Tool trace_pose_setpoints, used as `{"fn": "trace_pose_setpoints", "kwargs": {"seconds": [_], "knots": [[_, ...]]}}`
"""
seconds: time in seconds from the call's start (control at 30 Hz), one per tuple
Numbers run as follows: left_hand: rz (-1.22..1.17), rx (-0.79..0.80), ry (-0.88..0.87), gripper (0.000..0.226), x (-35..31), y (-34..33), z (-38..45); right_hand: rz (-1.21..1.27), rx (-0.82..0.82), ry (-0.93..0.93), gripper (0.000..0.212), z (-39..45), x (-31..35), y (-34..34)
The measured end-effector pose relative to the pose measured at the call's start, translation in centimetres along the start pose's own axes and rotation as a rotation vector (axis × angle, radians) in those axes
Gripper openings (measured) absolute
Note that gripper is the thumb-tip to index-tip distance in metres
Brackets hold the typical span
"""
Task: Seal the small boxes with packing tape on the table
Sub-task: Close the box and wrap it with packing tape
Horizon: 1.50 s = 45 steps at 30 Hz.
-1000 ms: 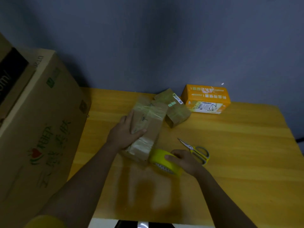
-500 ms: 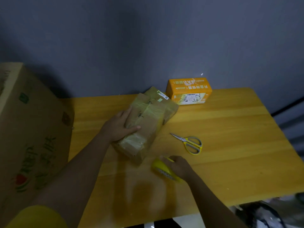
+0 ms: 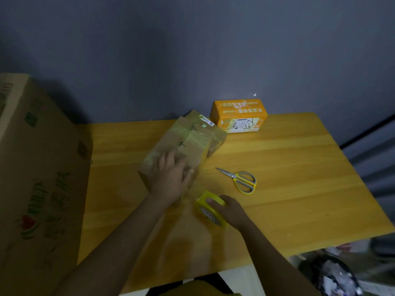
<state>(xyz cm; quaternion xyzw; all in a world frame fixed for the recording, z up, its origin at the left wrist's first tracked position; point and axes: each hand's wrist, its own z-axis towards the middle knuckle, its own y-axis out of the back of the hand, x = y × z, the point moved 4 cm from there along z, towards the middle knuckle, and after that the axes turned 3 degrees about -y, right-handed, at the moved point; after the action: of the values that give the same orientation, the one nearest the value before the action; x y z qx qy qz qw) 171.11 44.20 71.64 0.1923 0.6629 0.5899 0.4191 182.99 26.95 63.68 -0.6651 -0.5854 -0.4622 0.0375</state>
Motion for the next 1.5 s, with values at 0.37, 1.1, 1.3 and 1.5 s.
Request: {"fn": "trace_pose_setpoints", "kwargs": {"seconds": [0.37, 1.1, 1.3, 1.5], "knots": [[0.002, -0.1, -0.185, 0.034, -5.1, -2.5, -2.0, 0.04, -0.216, 0.097, 0.029, 2.9, -1.6, 4.1], [-0.887, 0.032, 1.081, 0.061, -9.0, -11.1, -7.1, -0.653, 0.135, 0.219, 0.042, 12.4, -3.5, 9.1], [-1.466, 0.073, 1.114, 0.023, -10.2, -11.0, -6.6, -0.465, 0.42, 0.398, 0.022, 9.9, -0.2, 11.0], [-1.455, 0.192, 1.033, 0.02, -10.7, -10.9, -7.6, -0.845, 0.718, 0.302, 0.032, 8.7, 4.4, 12.1]]}}
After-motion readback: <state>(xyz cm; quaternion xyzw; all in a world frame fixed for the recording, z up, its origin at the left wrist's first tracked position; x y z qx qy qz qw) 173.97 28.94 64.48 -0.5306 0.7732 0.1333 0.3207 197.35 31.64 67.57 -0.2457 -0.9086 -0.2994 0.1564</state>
